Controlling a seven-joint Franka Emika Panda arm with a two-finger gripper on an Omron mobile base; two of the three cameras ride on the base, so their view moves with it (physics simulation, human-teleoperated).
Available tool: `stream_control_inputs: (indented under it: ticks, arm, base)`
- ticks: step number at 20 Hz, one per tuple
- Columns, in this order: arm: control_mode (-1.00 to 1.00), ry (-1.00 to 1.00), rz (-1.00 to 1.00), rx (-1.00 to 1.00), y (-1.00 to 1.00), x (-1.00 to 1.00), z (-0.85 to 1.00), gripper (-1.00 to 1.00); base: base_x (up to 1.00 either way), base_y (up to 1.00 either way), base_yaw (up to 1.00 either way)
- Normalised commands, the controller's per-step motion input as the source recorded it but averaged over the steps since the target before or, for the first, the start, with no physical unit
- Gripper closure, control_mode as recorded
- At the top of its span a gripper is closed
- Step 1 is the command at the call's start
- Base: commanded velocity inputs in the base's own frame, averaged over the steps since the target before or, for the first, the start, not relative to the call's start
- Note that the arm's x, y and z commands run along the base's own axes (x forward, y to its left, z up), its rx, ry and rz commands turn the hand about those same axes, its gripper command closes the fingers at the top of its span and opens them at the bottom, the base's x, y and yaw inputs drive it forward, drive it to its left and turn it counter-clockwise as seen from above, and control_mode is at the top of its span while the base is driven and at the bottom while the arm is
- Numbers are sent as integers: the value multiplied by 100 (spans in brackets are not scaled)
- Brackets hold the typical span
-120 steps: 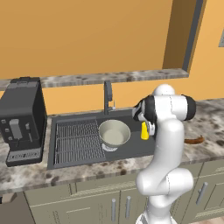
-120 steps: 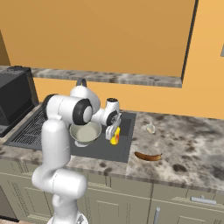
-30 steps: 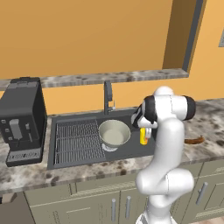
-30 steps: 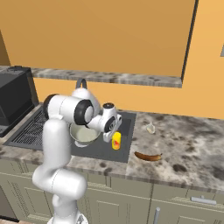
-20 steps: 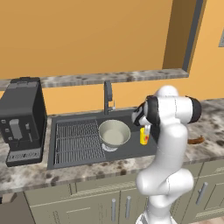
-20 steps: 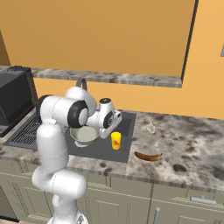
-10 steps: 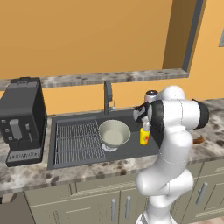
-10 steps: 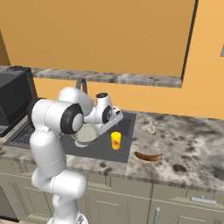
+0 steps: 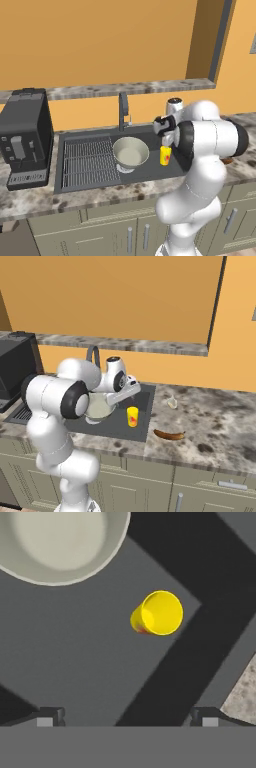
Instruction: Remove the garlic and banana from the sink. Then move the bowl and cup from the counter to the sink for washing.
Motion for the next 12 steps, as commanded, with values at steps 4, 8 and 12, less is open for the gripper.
stream_control_inputs:
  ticks: [4,8,12]
  arm:
    - [-100,0,-21,11,2,-30,22,-100]
    - [-100,0,-22,14,1,-29,20,-100]
    - [-100,0,-23,12,6,-27,15,-100]
  base:
    - [0,0,0]
    - [0,0,0]
    - [0,0,0]
